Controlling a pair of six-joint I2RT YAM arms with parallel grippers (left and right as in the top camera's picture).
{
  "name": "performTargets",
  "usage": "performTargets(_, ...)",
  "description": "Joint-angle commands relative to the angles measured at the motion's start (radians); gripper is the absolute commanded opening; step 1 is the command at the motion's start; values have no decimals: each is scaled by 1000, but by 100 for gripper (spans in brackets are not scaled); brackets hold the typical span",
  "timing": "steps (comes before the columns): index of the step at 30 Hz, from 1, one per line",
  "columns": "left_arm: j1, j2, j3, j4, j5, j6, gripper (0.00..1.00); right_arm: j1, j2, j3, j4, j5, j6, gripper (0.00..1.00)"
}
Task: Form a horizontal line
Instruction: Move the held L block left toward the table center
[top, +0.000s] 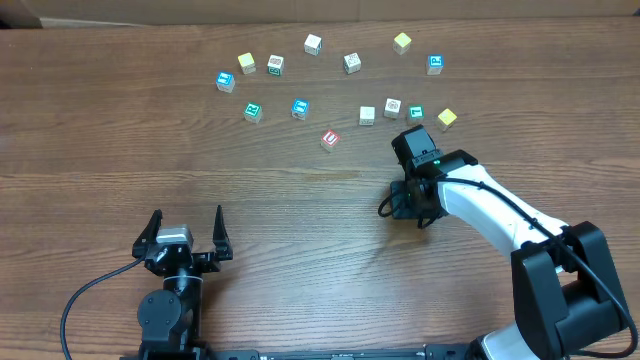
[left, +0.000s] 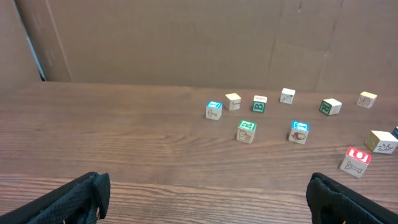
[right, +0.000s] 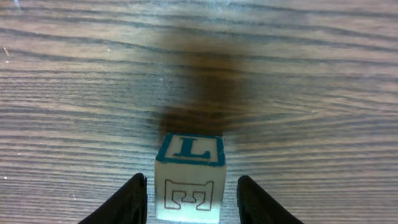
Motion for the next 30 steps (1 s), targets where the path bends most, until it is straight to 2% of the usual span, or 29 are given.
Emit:
performTargets(1, -8, -11, -2, -1, -2, 22, 99, 3, 2, -19, 21, -16, 3, 41)
performTargets(10, -8, -11, -2, -1, -2, 22, 100, 3, 2, -19, 66, -78, 8, 30)
performTargets(16, -8, -11, -2, -1, -2, 22, 100, 3, 2, 13, 54, -106, 27, 29)
performTargets(20, -8, -11, -2, -1, -2, 22, 100, 3, 2, 142, -66, -106, 30, 29)
performTargets(25, -8, -11, -2, -1, -1, 22, 99, 6, 2, 397, -229, -107, 45, 27)
performTargets(30, -8, -11, -2, -1, -2, 22, 100, 47, 2, 603, -254, -106, 134, 22)
